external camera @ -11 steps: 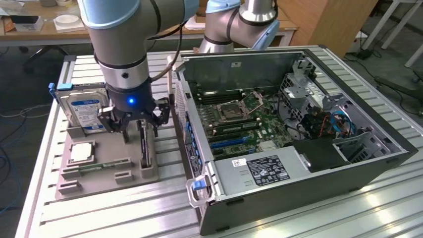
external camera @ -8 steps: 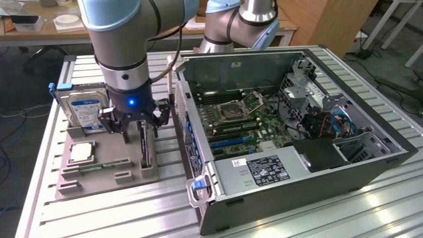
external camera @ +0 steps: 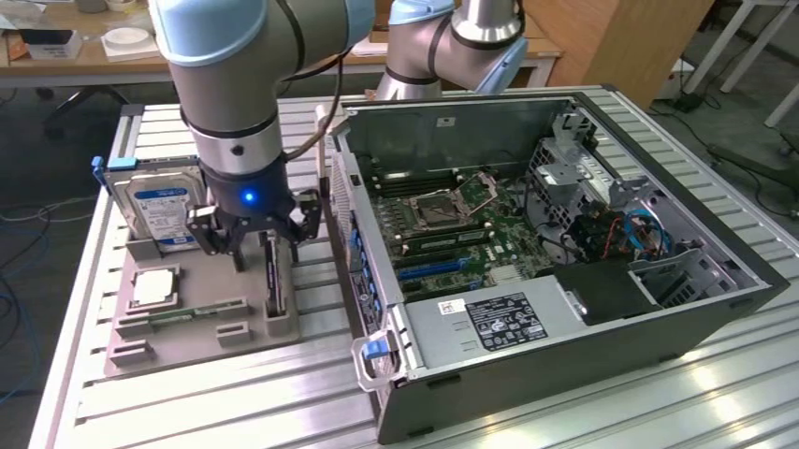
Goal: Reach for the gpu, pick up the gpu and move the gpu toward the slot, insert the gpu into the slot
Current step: 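Pick up the gpu and move the gpu toward the slot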
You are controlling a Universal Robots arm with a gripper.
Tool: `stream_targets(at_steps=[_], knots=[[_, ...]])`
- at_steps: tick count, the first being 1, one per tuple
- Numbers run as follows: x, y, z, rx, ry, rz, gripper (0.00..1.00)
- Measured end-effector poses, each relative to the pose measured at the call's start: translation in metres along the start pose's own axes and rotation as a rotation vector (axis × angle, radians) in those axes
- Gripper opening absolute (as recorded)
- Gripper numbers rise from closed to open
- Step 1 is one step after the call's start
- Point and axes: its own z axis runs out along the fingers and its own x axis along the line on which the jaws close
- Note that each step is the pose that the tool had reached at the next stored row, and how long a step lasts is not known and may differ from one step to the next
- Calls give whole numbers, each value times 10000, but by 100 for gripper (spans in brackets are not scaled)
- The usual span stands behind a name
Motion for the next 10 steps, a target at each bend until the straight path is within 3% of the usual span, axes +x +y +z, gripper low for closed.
stream_targets(at_steps=[10], knots=[[-22, -2, 50, 13, -4, 192, 71]])
